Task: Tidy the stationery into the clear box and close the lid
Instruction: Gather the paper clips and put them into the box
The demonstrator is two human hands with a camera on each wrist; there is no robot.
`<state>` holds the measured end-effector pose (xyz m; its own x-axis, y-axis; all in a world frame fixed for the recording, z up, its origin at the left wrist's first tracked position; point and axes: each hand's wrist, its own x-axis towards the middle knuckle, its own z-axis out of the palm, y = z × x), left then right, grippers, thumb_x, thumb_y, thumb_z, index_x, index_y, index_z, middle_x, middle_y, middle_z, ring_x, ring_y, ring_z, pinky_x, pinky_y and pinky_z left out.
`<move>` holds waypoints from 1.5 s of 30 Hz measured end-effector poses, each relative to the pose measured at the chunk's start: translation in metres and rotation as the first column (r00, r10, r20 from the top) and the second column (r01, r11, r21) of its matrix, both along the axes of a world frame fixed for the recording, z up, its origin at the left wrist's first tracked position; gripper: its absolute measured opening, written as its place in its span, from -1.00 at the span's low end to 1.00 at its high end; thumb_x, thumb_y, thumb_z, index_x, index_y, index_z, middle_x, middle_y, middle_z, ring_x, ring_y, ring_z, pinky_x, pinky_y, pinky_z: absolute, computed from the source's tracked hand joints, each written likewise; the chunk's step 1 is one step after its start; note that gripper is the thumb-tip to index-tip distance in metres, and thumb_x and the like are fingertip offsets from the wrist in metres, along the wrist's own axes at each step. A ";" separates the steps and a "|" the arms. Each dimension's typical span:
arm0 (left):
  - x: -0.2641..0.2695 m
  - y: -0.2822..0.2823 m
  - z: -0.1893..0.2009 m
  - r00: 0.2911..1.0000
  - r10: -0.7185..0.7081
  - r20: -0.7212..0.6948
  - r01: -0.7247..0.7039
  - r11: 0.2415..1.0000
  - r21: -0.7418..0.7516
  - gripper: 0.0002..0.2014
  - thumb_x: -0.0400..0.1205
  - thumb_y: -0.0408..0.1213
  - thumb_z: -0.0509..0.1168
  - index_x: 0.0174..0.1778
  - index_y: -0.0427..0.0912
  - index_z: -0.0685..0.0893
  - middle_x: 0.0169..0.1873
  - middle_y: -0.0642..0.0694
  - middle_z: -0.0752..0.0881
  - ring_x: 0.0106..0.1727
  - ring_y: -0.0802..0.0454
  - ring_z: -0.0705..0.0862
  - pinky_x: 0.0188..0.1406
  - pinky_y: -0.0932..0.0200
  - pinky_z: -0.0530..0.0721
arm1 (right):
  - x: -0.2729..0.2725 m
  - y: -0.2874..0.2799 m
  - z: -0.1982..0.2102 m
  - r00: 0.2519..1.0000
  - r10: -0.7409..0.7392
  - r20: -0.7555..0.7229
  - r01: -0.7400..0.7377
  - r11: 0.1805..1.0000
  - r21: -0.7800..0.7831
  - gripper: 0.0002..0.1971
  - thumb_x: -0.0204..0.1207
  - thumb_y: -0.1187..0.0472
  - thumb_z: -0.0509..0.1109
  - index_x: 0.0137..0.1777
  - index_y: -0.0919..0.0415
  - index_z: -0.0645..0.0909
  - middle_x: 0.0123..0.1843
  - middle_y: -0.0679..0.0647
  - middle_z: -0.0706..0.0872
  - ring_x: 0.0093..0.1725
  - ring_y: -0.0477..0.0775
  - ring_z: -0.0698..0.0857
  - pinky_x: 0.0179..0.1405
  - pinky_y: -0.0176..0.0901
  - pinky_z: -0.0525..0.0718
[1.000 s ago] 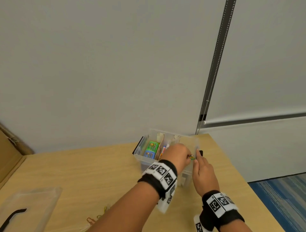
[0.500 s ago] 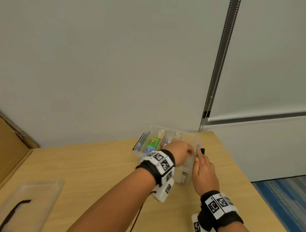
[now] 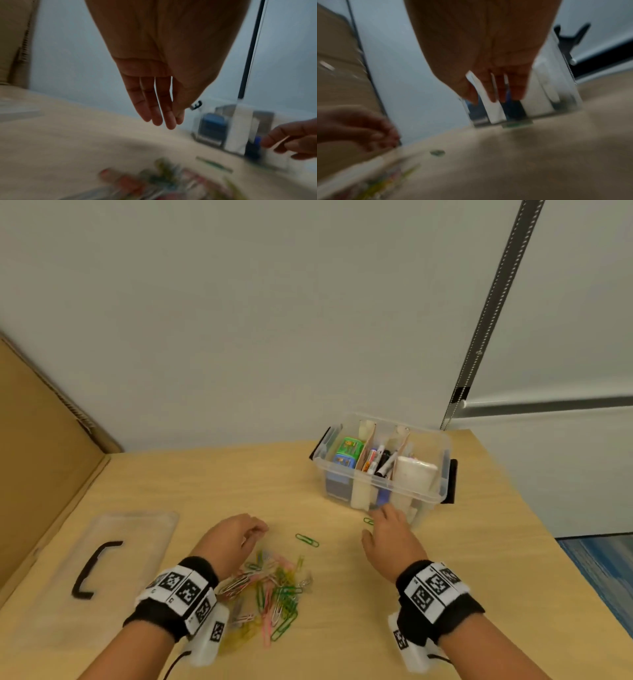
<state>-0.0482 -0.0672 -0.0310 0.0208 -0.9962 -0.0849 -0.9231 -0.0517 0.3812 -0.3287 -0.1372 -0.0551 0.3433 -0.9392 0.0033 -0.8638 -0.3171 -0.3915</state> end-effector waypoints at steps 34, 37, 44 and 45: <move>0.014 0.056 -0.032 0.999 -0.043 0.020 0.041 0.995 0.095 -0.74 0.69 -0.15 0.20 0.24 0.06 0.69 -0.03 0.00 0.60 0.05 0.01 0.63 -0.01 0.20 0.51 | 0.109 0.074 -0.030 0.982 0.186 0.005 -0.186 0.978 0.093 -0.75 0.57 0.38 0.19 0.14 0.16 0.60 0.08 0.10 0.64 0.06 0.14 0.62 -0.06 -0.14 0.52; 0.017 0.055 -0.029 0.998 -0.014 -0.054 0.017 0.999 0.048 -0.77 0.66 -0.15 0.25 0.18 0.08 0.73 -0.07 0.04 0.62 0.00 0.07 0.62 -0.12 0.26 0.43 | 0.099 0.066 -0.021 0.984 0.074 0.159 -0.102 0.979 0.175 -0.82 0.55 0.33 0.30 0.03 0.10 0.68 -0.08 -0.01 0.70 -0.13 -0.04 0.62 -0.08 -0.32 0.54; 0.015 0.045 -0.012 0.989 0.014 -0.148 -0.029 0.995 -0.095 -0.71 0.61 -0.06 0.34 0.25 0.09 0.70 0.00 0.07 0.71 0.03 0.14 0.64 0.01 0.28 0.56 | 0.065 0.050 0.033 0.788 -0.204 0.581 -0.055 0.916 0.397 -0.86 0.49 0.40 0.44 -0.19 0.14 0.69 -0.24 0.11 0.77 -0.31 -0.04 0.73 -0.17 -0.22 0.77; 0.015 0.044 -0.011 0.988 0.015 -0.151 -0.032 0.993 -0.109 -0.70 0.60 -0.05 0.35 0.25 0.08 0.71 0.00 0.08 0.71 0.02 0.15 0.64 0.01 0.29 0.56 | 0.059 0.046 0.043 0.754 -0.225 0.617 -0.053 0.916 0.399 -0.87 0.48 0.41 0.44 -0.17 0.16 0.69 -0.20 0.13 0.78 -0.27 -0.01 0.75 -0.14 -0.16 0.79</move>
<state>-0.0335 -0.0233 -0.0417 0.0394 -0.9990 0.0225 -0.8544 -0.0220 0.5192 -0.2701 -0.0908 -0.0118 0.3062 -0.9383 -0.1606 -0.3783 0.0348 -0.9250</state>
